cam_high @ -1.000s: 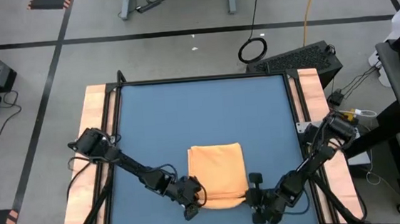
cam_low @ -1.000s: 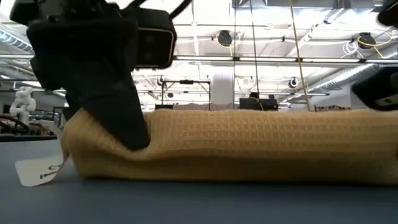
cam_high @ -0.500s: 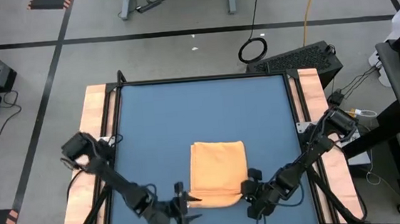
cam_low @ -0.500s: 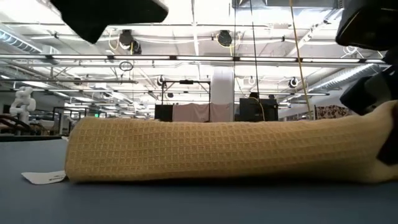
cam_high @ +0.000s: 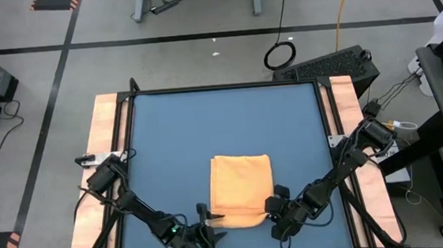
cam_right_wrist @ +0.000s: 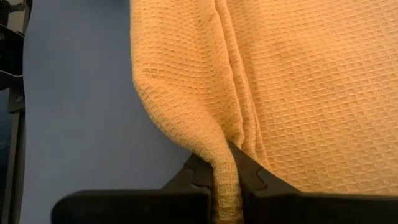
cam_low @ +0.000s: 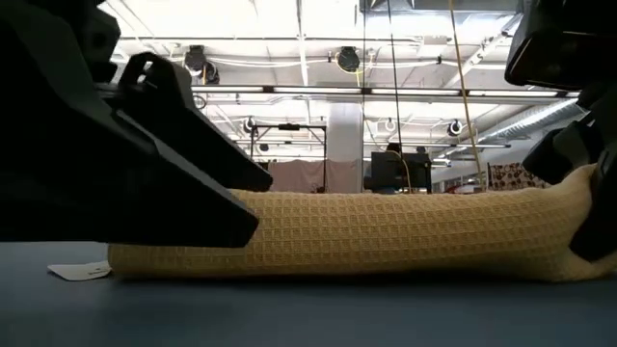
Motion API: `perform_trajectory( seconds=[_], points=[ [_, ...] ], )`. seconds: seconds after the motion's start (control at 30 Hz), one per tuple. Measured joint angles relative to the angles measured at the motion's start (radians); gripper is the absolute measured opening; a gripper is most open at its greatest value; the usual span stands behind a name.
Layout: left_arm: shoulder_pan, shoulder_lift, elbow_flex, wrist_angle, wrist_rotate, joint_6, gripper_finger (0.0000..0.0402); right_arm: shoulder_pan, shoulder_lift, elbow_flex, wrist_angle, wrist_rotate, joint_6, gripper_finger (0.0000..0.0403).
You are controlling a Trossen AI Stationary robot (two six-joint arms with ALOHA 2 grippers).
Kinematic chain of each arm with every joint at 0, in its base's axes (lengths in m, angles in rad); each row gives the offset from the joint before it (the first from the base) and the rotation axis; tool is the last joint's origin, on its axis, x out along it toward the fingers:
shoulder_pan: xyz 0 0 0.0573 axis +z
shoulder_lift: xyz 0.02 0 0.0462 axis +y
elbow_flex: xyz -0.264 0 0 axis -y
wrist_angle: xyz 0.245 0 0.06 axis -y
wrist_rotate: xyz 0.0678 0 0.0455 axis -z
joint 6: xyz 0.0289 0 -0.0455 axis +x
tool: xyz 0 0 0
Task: Roll towel
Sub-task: Roll the yellow towel
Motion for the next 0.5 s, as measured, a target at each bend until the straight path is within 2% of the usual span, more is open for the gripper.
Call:
perform_trajectory(
  seconds=[0.03,0.1,0.2,0.27,0.43,0.5],
  points=[
    [0.006,0.002,0.0,-0.003,0.006,-0.013,0.0287,0.0,0.0,0.0,0.0,0.0,0.0,0.0006],
    [0.029,0.004,0.0,-0.014,0.087,-0.033,0.0278,0.0,0.0,0.0,0.001,0.0,-0.001,0.0006],
    [0.079,0.002,0.002,-0.065,0.209,-0.154,0.0237,0.0,0.0,0.0,0.003,-0.001,-0.012,0.0006],
    [0.102,-0.003,0.004,-0.106,0.249,-0.213,0.0191,0.0,0.0,0.0,0.005,-0.004,-0.019,0.0006],
    [0.123,-0.034,0.001,-0.135,0.283,-0.232,0.0044,0.003,-0.001,0.0,0.005,-0.003,-0.047,0.0013],
    [0.128,-0.063,0.0,-0.164,0.311,-0.299,0.0018,0.01,-0.01,0.0,0.003,0.0,-0.095,0.0021]
  ],
)
